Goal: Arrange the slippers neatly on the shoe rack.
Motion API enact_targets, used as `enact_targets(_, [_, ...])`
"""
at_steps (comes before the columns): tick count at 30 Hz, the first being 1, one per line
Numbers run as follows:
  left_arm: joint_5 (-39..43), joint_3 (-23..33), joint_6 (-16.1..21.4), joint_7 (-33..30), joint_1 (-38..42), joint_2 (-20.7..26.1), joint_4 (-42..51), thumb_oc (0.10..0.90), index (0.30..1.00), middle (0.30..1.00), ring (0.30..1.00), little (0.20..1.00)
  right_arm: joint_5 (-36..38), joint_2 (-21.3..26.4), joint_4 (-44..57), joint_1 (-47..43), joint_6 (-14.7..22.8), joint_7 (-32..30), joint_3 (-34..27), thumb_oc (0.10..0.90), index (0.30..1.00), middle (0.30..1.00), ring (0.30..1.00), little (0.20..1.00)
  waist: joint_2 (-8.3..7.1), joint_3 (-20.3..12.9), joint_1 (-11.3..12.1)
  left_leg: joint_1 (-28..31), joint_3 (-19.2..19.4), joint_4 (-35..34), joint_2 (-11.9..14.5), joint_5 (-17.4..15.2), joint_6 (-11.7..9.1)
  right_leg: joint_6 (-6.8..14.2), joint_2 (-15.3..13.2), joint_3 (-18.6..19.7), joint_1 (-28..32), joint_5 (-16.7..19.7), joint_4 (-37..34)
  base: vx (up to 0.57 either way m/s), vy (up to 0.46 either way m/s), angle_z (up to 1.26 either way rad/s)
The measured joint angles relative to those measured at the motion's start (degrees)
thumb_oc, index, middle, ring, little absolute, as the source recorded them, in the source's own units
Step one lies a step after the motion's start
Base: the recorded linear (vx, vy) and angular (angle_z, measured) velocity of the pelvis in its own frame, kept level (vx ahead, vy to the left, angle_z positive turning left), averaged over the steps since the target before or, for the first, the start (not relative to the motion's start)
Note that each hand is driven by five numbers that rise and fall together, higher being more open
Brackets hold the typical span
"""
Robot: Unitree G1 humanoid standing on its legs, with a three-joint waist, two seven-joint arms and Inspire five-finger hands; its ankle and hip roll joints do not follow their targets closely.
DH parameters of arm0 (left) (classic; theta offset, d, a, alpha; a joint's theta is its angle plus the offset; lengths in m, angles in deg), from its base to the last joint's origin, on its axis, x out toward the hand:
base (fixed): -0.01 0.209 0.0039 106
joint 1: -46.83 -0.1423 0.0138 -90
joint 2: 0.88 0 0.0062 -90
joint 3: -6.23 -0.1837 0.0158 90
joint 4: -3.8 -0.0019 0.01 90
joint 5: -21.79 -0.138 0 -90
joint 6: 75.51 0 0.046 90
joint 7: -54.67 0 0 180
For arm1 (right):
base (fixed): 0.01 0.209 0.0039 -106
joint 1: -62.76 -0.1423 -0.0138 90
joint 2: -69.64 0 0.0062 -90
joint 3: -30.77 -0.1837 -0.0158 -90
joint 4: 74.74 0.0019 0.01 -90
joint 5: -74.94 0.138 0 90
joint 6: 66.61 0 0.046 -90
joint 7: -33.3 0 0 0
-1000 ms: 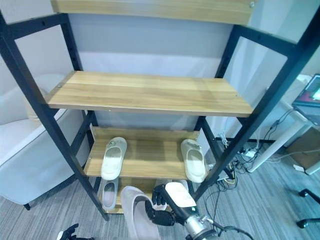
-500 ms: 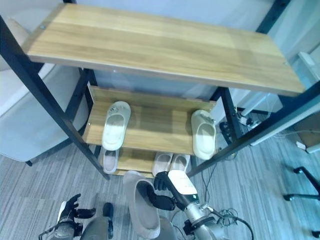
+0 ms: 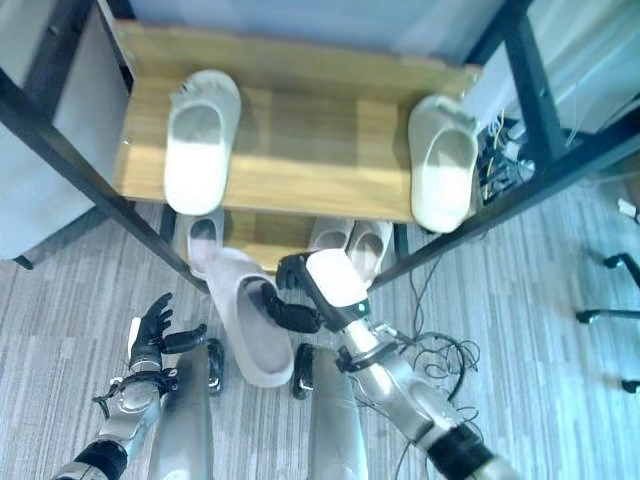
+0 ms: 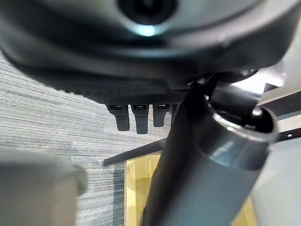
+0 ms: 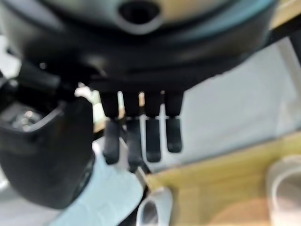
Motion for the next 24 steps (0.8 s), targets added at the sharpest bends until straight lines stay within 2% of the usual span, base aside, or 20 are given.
enact_targets(4, [0.62,2.31,0.11,-3.92,2.12,1.21,3.42,0.800,0.900,0.900,0.900,0.900,-0.74,-0.08,0.05,-3.34,-1.78,-1.40,-1.43,0.400,0.300,0.300,0.300,0.300,-0.04,-0.73,-0.10,-9.43,-1.44,8.45,-0.01,-1.57,-0.20,-0.94,-0.69,0.14,-9.05,-2.46,8.82,-0.01,-0.030,0.09])
enact_targets(5, [0.56,3.54,0.39,-5.40,1.59,1.32,6.34,0.800,0.900,0.900,0.900,0.900,-1.66,0.25,1.10,-3.91,-1.87,-2.16,-2.58,0.400,0.300,0.300,0.300,0.300,-0.04,-0.99,0.38,-12.81,-2.24,13.31,0.08,-3.19,0.20,-1.55,-0.92,0.29,-12.22,-4.14,13.63,0.02,-0.033,-0.02])
enact_targets(7, [0.77,3.73,1.32,-7.00,1.41,1.41,7.54,0.800,0.900,0.900,0.900,0.900,-2.07,0.30,1.33,-4.61,-2.27,-3.35,-2.66,0.400,0.300,0.300,0.300,0.300,0.07,-2.83,0.79,-17.21,-3.29,18.25,-0.05,-4.68,0.17,-1.77,-1.07,0.44,-16.39,-6.08,18.69,0.04,-0.033,0.01])
enact_targets(8, [2.06,3.83,2.29,-8.27,1.30,1.38,9.67,0.800,0.900,0.900,0.900,0.900,-2.67,0.65,1.38,-6.11,-2.49,-4.69,-2.93,0.400,0.300,0.300,0.300,0.300,0.63,-5.15,1.23,-22.82,-4.79,25.50,-0.22,-7.20,0.06,-2.14,-1.65,0.52,-21.41,-8.86,25.82,0.05,-0.022,0.03])
enact_targets(10, [2.49,4.27,3.14,-8.36,2.19,1.83,9.81,0.800,0.900,0.900,0.900,0.900,-3.06,0.45,1.30,-7.64,-3.03,-5.09,-3.13,0.400,0.300,0.300,0.300,0.300,1.10,-5.72,1.32,-26.39,-6.10,30.44,-1.04,-8.80,-0.75,-2.13,-2.38,0.69,-24.61,-10.98,31.31,0.06,-0.016,0.11])
enact_targets(12, [2.64,4.94,4.58,-10.58,2.53,2.76,10.19,0.800,0.900,0.900,0.900,0.900,-3.73,1.62,1.29,-10.16,-3.08,-5.60,-2.32,0.400,0.300,0.300,0.300,0.300,1.12,-5.73,1.55,-29.59,-6.63,35.35,-1.45,-9.88,-0.43,-2.57,-2.68,1.45,-27.96,-12.51,36.42,0.07,-0.010,0.03])
enact_targets(16, [-0.51,2.34,2.21,-16.42,-0.99,5.18,12.76,0.800,0.900,0.900,0.900,0.900,-3.59,4.42,0.47,-16.06,-2.83,-5.85,-0.49,0.400,0.300,0.300,0.300,0.300,1.42,-5.75,1.88,-37.24,-8.62,47.34,-2.56,-13.08,-0.45,-2.94,-3.21,3.39,-35.45,-16.05,48.66,0.07,0.008,0.01])
enact_targets(18, [-2.54,0.89,2.21,-17.57,-2.80,5.01,13.21,0.800,0.900,0.900,0.900,0.900,-2.42,5.19,-2.87,-19.11,-2.96,-5.87,0.74,0.400,0.300,0.300,0.300,0.300,2.10,-4.39,2.46,-38.69,-9.54,51.89,-3.39,-14.30,-1.36,-2.04,-3.75,4.13,-36.47,-18.07,53.33,0.08,0.019,0.08])
enact_targets(22, [-3.91,-0.80,2.17,-19.21,-4.93,4.94,13.32,0.800,0.900,0.900,0.900,0.900,1.03,6.57,-8.84,-25.06,-3.33,-5.98,1.96,0.400,0.300,0.300,0.300,0.300,1.78,1.89,3.57,-38.91,-9.63,58.59,-4.14,-16.19,-1.39,-1.25,-3.78,6.74,-37.15,-19.75,60.25,0.05,0.013,0.02])
enact_targets(23, [-3.76,-0.27,1.54,-19.28,-5.00,4.92,13.24,0.800,0.900,0.900,0.900,0.900,1.31,8.80,-9.01,-27.49,-3.88,-5.98,2.50,0.400,0.300,0.300,0.300,0.300,1.80,4.65,3.59,-38.86,-9.63,59.80,-4.13,-16.44,-1.17,-1.13,-3.68,7.28,-37.20,-19.84,61.36,0.02,0.012,-0.04])
enact_targets(24, [-3.52,0.32,1.17,-19.27,-5.13,4.95,13.14,0.800,0.900,0.900,0.900,0.900,1.50,9.48,-9.01,-28.58,-4.22,-5.97,2.79,0.400,0.300,0.300,0.300,0.300,1.82,5.62,3.74,-39.21,-9.65,59.96,-4.14,-16.44,-1.19,-0.90,-3.68,7.25,-37.34,-19.89,61.48,0.04,0.018,-0.04])
